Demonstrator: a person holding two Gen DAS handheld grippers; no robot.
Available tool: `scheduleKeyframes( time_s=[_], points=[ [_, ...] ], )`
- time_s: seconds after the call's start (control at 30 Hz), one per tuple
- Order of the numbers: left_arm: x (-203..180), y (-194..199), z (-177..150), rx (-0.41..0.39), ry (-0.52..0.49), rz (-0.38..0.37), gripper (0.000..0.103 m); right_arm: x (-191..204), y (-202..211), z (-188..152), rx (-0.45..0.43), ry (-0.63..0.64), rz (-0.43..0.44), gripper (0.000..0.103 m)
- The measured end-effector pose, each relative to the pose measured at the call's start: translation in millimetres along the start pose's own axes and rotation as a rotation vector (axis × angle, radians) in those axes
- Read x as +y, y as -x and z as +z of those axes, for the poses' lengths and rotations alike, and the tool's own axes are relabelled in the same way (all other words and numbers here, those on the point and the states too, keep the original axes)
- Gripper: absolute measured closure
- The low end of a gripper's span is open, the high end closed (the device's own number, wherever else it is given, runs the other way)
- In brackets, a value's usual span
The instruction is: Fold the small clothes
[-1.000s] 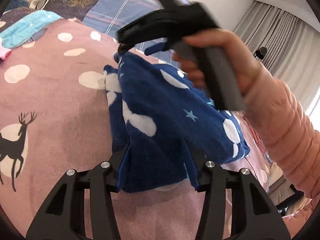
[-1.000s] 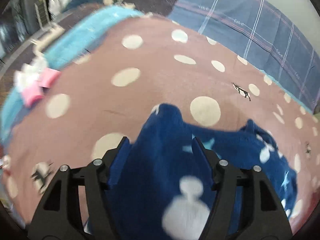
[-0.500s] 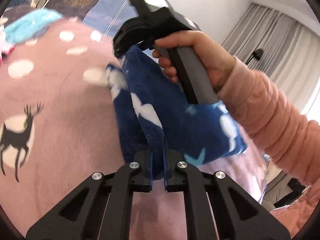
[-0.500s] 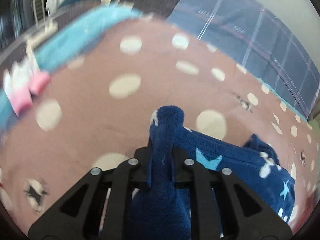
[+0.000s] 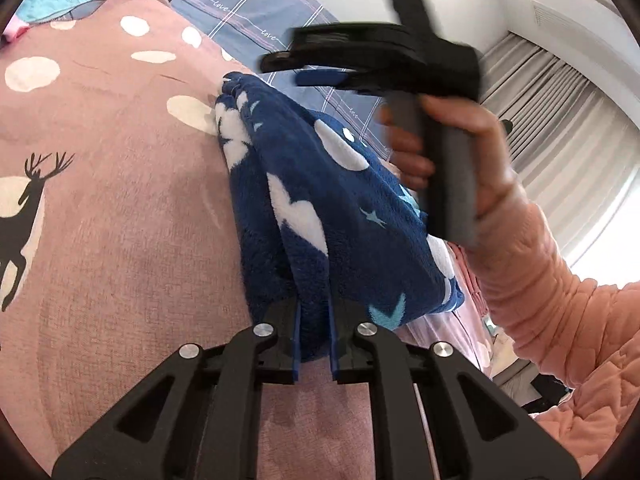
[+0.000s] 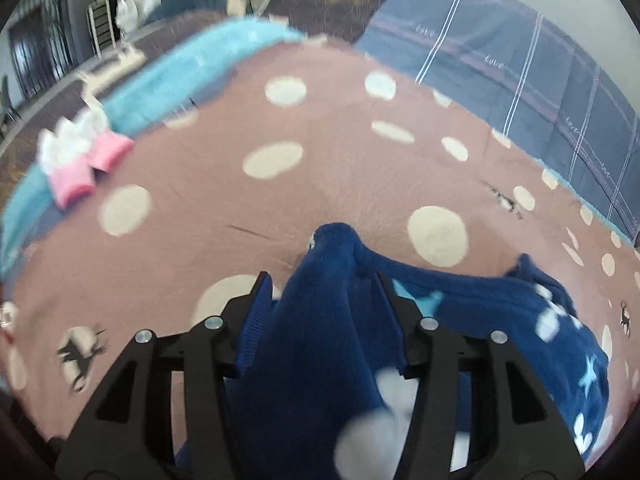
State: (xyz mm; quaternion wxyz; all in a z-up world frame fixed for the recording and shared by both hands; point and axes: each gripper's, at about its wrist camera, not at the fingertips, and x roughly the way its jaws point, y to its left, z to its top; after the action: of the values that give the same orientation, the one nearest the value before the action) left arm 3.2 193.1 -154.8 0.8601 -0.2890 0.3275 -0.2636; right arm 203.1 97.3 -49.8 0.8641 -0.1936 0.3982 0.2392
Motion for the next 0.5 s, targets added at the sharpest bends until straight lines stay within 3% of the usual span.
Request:
scheduleKeyframes(
  time_s=[0.03, 0.1, 0.13, 0.2, 0.3, 0.37, 0.5],
  points=[
    [0, 0, 0, 0.000, 0.000, 0.000, 0.094, -3, 7, -5, -0.006, -0.003, -0.004, 0.056],
    [2, 0, 0, 0.002, 0.008, -0.006, 0.094, -11, 15, -25, 0.021, -0.027, 0.020, 0.084],
    [2, -1, 1, 0.002, 0.009, -0.005, 0.094, -16, 11, -37, 0.067, -0.045, 0.047, 0.087],
    [0, -1, 2, 0.002, 0.003, 0.003, 0.094, -23, -7, -56, 0.123, -0.069, 0.057, 0.087],
    [-4, 1, 3, -0.005, -0.007, 0.021, 0.094, -23, -16, -71, 0.042, -0.051, 0.063, 0.086],
    [-12, 6, 3, -0.011, -0.037, 0.055, 0.094, -23, -5, -70, 0.037, -0.080, 0.071, 0.086],
    [-32, 23, 5, -0.041, -0.119, 0.113, 0.094, -42, 37, -76, -0.033, -0.176, 0.169, 0.086]
  ],
)
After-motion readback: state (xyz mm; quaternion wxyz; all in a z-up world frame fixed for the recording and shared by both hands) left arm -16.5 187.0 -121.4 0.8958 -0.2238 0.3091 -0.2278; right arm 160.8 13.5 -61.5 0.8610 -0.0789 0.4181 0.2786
